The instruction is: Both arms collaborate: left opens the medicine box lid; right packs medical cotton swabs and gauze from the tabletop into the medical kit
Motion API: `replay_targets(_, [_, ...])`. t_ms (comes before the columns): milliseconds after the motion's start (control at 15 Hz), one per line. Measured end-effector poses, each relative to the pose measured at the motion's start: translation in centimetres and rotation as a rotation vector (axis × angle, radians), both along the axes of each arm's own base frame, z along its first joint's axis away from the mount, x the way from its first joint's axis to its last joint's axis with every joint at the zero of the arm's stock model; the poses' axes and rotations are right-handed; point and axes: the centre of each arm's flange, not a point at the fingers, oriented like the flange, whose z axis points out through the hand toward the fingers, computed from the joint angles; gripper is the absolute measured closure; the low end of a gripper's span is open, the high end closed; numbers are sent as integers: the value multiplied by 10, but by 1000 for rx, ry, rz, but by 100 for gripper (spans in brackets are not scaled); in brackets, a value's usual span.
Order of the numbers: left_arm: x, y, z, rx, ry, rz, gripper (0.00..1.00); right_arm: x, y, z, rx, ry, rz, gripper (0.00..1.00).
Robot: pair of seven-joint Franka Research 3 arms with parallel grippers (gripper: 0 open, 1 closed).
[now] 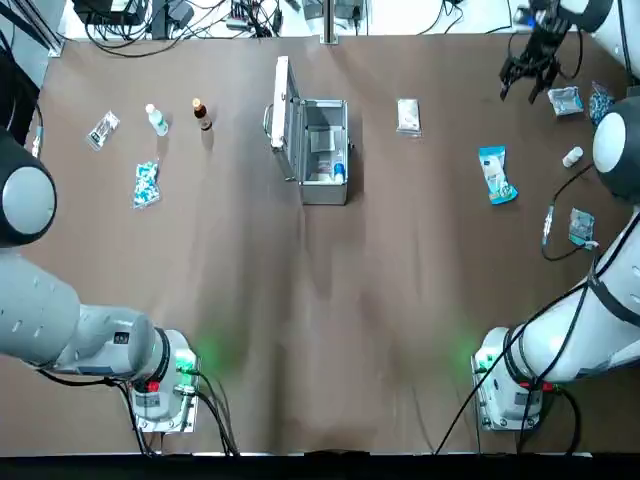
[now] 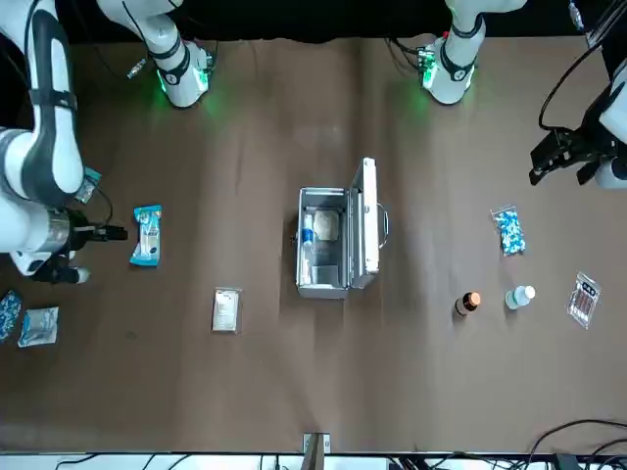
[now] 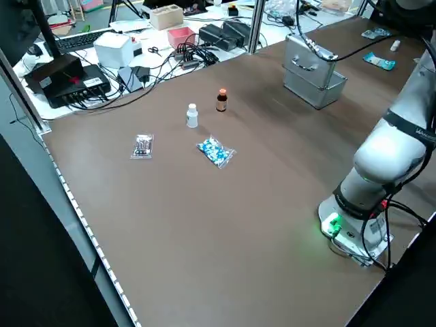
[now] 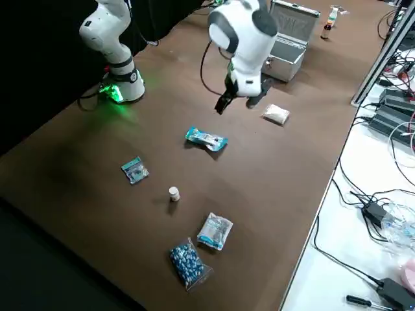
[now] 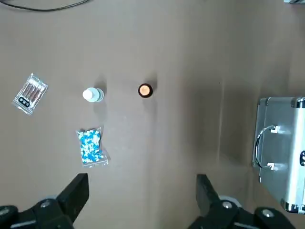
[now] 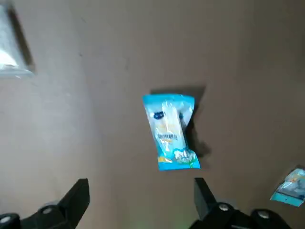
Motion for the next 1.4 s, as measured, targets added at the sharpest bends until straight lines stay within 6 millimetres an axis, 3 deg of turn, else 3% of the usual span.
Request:
replay_targets(267, [2, 2, 1, -2, -14, 8, 0, -22, -7, -48, -21, 9, -8, 6])
replay_targets(467, [2, 2, 2, -4, -22, 28, 0, -29, -10, -77, -32, -17, 13, 9])
replay_targets(533, [3, 2, 2, -5, -23, 31, 0, -30, -11, -99, -44, -12, 25, 12])
replay_targets(933, [3, 2, 2, -5, -23, 32, 0, -37, -13, -175, -76, 83, 51, 22])
replay_targets(1267, [3, 2, 2, -5, -22, 32, 0, -42, -16, -194, -57, 115, 119, 26])
replay_targets(1333, [3, 3, 2, -4, -22, 33, 0, -43, -15, -197, -55, 124, 125, 33])
replay_targets(1400, [3, 3, 1, -4, -21, 33, 0, -45, -13, -200, -52, 136, 130, 33])
